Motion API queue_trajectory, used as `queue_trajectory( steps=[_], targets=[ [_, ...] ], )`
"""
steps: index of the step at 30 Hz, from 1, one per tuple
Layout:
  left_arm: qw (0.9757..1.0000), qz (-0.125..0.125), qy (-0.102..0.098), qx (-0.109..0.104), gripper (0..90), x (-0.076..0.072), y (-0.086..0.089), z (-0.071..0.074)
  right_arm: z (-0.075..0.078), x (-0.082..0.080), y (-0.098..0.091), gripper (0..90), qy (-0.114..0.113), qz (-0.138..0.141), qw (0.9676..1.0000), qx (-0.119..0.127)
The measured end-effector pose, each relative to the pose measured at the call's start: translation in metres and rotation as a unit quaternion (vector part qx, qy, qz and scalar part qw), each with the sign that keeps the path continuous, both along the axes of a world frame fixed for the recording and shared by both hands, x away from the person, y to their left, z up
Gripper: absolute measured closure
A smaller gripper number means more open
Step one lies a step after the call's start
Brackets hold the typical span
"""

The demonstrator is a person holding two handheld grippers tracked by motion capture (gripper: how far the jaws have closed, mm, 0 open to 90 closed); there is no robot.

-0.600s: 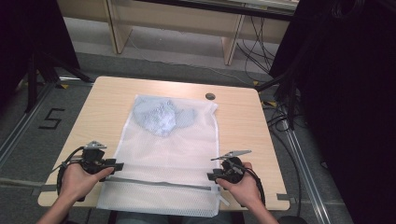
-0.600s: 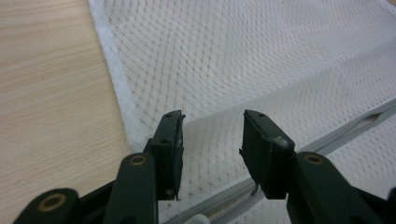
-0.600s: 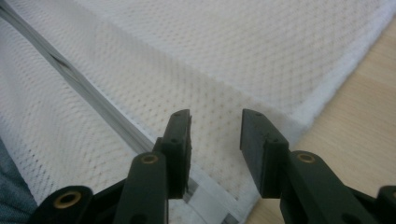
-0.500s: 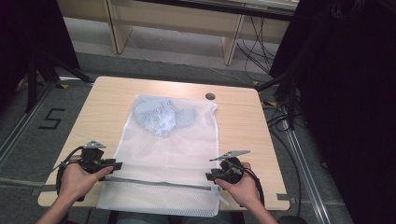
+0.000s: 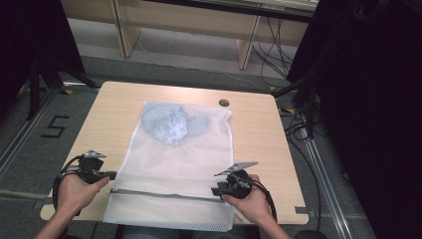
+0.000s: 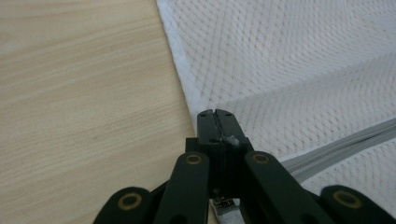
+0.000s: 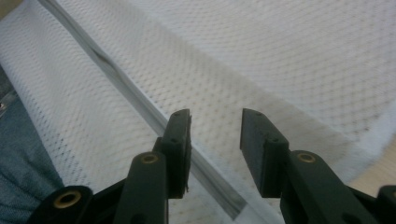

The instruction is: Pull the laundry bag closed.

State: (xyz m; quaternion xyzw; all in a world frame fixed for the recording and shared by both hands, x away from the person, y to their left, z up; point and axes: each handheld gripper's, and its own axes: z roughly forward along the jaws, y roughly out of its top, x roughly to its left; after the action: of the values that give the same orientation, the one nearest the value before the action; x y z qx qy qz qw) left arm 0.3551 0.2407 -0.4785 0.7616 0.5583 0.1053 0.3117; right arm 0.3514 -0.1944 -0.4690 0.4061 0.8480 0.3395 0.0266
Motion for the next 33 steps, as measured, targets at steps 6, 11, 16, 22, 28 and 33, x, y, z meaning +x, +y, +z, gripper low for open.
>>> queue_trajectory(
  steps=[6, 11, 16, 22, 28, 33],
  targets=[
    [0.9987, -0.019, 0.044, 0.015, 90.0, 0.002, 0.002, -0.003, 0.001, -0.004, 0.016, 65.6, 0.003, 0.025, 0.9997, 0.001],
    [0.9974, -0.031, 0.060, 0.025, 90.0, 0.001, -0.003, -0.005, 0.003, -0.002, 0.026, 66.6, -0.004, 0.039, 0.9992, 0.008],
    [0.9968, -0.012, 0.076, 0.022, 90.0, 0.001, -0.004, -0.009, 0.005, -0.001, 0.040, 67.5, -0.003, 0.050, 0.9987, 0.009],
    [0.9970, 0.008, 0.076, 0.015, 90.0, 0.002, -0.006, -0.013, 0.005, 0.001, 0.060, 67.4, -0.004, 0.068, 0.9977, 0.008],
    [0.9946, -0.004, 0.097, 0.036, 90.0, 0.004, -0.009, -0.012, 0.004, 0.004, 0.073, 67.4, -0.008, 0.083, 0.9965, 0.008],
    [0.9946, -0.004, 0.098, 0.032, 90.0, 0.004, -0.009, -0.013, 0.005, 0.006, 0.084, 67.5, -0.010, 0.088, 0.9961, 0.010]
  ],
)
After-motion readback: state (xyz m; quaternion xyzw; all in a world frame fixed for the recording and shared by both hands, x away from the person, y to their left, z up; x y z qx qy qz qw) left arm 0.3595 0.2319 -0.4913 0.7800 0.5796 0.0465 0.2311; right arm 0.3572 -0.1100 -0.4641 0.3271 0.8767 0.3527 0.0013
